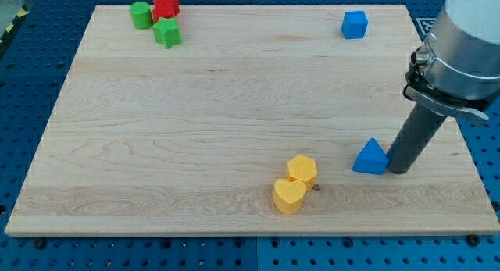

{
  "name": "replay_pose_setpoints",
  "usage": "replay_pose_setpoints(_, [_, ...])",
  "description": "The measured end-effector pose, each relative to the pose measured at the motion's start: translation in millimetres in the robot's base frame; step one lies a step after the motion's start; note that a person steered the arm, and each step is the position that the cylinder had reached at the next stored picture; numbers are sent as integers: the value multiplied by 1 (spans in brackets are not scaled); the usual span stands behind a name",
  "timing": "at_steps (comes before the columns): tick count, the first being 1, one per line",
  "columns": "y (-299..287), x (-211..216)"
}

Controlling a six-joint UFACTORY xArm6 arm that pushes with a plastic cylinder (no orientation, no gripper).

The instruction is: Place the triangle to the left of the yellow blocks

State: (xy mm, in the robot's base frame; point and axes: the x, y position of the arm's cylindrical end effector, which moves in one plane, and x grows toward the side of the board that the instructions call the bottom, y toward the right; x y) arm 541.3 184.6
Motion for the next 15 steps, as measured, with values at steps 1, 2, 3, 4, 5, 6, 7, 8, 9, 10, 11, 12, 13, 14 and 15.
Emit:
replay_pose_setpoints(1, [-6, -19])
replay_pose_setpoints(2, [-25, -28])
replay_pose_setpoints(3, [-32, -18])
replay_pose_setpoints(4, [9, 5])
replay_pose_setpoints(5, [3, 21])
replay_pose_setpoints(6, [-41, 21])
replay_pose_setpoints(7, [-73, 17])
replay_pose_setpoints(8, [-75, -1])
replay_pose_setpoints(9, [-69, -10])
replay_pose_setpoints(10, [-45, -10])
replay_pose_setpoints(11, [-38, -14])
replay_pose_setpoints(12, [-39, -17])
replay_pose_setpoints(13, [-40, -30])
replay_pose_setpoints(14, [-48, -43])
replay_pose_setpoints(15, [-63, -57])
